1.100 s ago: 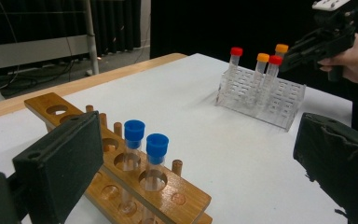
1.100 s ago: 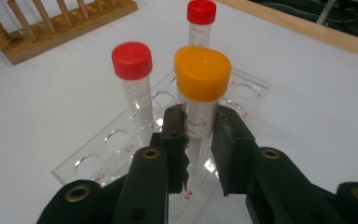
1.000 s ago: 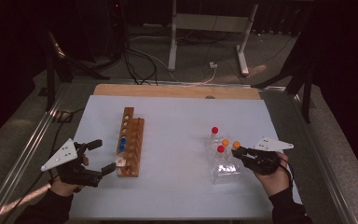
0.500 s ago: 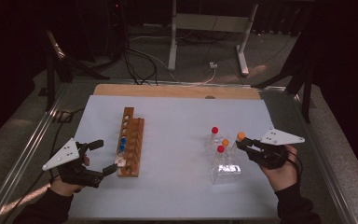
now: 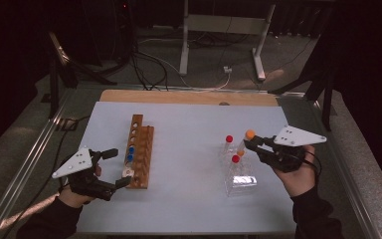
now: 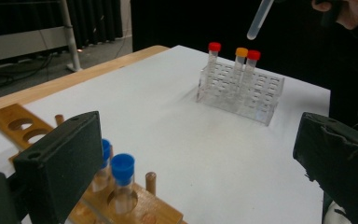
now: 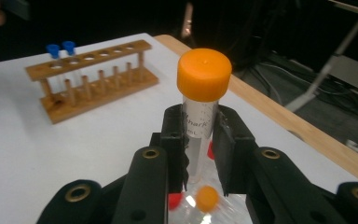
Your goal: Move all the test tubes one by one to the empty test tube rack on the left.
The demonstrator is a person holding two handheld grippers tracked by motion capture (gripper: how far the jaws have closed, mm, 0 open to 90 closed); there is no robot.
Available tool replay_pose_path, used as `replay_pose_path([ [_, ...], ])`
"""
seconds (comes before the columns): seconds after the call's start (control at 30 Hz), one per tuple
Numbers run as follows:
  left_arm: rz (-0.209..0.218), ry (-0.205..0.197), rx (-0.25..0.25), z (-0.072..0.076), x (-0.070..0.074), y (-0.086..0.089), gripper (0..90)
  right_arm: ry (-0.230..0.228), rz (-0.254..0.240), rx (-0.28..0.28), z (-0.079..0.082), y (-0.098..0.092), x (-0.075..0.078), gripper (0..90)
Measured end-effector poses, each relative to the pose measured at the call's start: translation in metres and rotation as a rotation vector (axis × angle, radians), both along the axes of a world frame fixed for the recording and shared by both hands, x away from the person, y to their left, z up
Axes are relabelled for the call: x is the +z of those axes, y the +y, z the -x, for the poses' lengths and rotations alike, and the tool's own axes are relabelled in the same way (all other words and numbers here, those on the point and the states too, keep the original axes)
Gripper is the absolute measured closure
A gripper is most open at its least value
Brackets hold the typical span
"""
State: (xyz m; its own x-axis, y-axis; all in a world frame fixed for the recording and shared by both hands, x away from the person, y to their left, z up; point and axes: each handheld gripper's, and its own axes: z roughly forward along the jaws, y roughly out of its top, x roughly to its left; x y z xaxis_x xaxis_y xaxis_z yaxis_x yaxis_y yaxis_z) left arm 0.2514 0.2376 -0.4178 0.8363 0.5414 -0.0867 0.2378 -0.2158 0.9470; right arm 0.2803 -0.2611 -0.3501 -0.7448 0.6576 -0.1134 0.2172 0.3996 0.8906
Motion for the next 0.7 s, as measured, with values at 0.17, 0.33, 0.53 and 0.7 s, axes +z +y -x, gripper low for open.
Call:
replay_pose_path([
  [0.17, 0.006, 0.010, -0.025, -0.003, 0.003, -0.009, 2.7, 0.024, -0.009, 0.057, -0.001, 0.017, -0.006, 74.7],
  [0.33, -0.012, 0.012, -0.056, -0.007, 0.007, -0.021, 2.8, 0.050, -0.020, 0.100, -0.001, 0.032, -0.016, 74.7],
  [0.53, -0.008, 0.018, -0.090, -0.013, 0.011, -0.034, 2.8, 0.081, -0.028, 0.141, 0.000, 0.046, -0.028, 74.7],
  [0.7, -0.008, 0.024, -0.110, -0.019, 0.013, -0.046, 2.9, 0.106, -0.028, 0.176, 0.002, 0.057, -0.038, 74.7],
])
